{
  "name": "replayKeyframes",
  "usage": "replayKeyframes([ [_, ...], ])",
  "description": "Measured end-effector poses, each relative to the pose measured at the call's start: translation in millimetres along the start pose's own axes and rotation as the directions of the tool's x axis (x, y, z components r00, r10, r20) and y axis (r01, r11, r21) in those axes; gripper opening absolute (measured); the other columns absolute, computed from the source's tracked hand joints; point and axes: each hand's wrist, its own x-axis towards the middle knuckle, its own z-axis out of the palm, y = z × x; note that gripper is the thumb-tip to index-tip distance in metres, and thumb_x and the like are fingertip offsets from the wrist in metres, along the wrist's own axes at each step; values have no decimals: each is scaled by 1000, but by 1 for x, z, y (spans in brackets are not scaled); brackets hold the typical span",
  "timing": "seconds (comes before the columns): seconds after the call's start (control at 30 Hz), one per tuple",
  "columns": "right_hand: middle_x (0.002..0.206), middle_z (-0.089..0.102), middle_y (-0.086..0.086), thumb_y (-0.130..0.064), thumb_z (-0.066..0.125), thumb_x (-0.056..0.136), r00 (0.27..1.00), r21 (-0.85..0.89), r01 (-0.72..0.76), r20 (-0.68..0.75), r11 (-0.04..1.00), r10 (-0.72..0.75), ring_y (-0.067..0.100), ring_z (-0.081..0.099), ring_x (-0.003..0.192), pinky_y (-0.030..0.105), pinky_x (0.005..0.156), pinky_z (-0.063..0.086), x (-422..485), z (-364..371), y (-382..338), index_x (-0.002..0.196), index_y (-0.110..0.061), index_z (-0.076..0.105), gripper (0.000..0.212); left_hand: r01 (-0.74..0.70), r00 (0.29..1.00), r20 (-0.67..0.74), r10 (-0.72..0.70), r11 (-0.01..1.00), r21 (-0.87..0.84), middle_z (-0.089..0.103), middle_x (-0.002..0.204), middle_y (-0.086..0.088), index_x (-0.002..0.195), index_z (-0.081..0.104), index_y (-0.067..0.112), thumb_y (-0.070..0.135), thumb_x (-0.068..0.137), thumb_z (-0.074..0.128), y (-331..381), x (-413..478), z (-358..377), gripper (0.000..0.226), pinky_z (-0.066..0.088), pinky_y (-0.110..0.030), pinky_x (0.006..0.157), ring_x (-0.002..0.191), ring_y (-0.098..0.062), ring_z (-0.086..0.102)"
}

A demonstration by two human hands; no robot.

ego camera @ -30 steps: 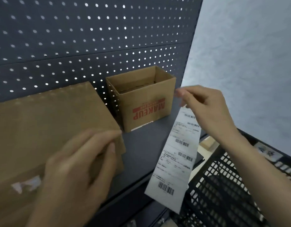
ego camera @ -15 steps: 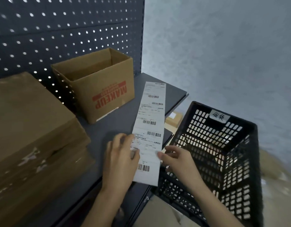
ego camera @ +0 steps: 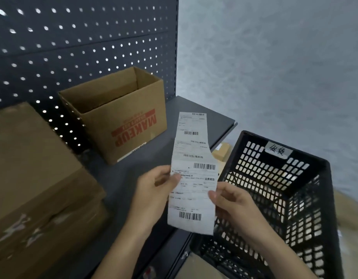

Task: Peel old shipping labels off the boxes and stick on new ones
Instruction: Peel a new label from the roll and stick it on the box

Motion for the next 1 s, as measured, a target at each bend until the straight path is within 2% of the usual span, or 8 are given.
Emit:
replayKeyframes([
  [0.07,102,75,5,-17,63,91,1000,-88,8,-18,996,-10,26,70,98,42,84,58,4,-4,-7,102,-9,69,15,-68,997,-21,69,996,49,76,91,4,98,73,17,9,90,65,4,2,2,13,57,-35,77,87,-15,72],
  [0.13,92,73,-4,-21,72,84,980,-263,43,-176,964,-92,15,70,88,36,80,58,5,-9,-12,101,-22,69,16,-104,993,-50,106,993,49,76,90,5,96,73,17,8,90,66,7,4,5,13,57,-36,79,86,-14,72],
  [0.23,86,65,-12,-24,76,78,828,-498,240,-343,833,-444,6,62,82,24,74,53,-3,-9,-30,92,-32,67,18,-143,986,-80,146,989,49,76,89,6,94,74,19,8,89,66,13,5,13,14,57,-39,80,85,-15,72],
  [0.3,91,61,-17,-29,72,79,714,-674,414,-176,612,-677,4,59,86,11,74,47,-4,-5,-50,91,-35,67,15,-158,983,-89,162,986,49,76,87,4,93,74,20,8,89,67,17,5,18,15,57,-42,80,83,-16,72],
  [0.37,97,61,-11,-26,71,81,643,-730,522,-3,441,-766,1,58,90,7,79,45,5,1,-63,99,-27,71,18,-165,981,-90,170,984,67,76,86,4,92,74,22,8,88,67,20,4,22,17,58,-45,78,82,-18,72],
  [0.5,103,61,-6,-23,71,87,602,-721,625,202,300,-772,8,60,95,22,80,51,39,11,-74,110,-16,72,24,-204,975,-77,210,976,80,75,83,0,91,75,25,6,88,67,26,2,30,21,58,-46,74,78,-23,71],
  [0.8,101,63,-19,-23,72,87,732,-609,647,327,459,-598,3,60,96,22,82,49,63,0,-76,108,-26,74,21,-223,972,-35,231,962,155,72,82,4,94,75,26,9,89,66,26,6,35,20,47,-18,68,76,-12,66],
  [1.0,93,65,-17,-24,72,87,784,-537,619,380,573,-491,7,61,90,17,76,47,65,-10,-83,100,-29,75,14,-220,974,-21,224,966,135,73,89,3,94,75,27,5,90,64,26,5,39,26,49,-21,72,83,-13,68],
])
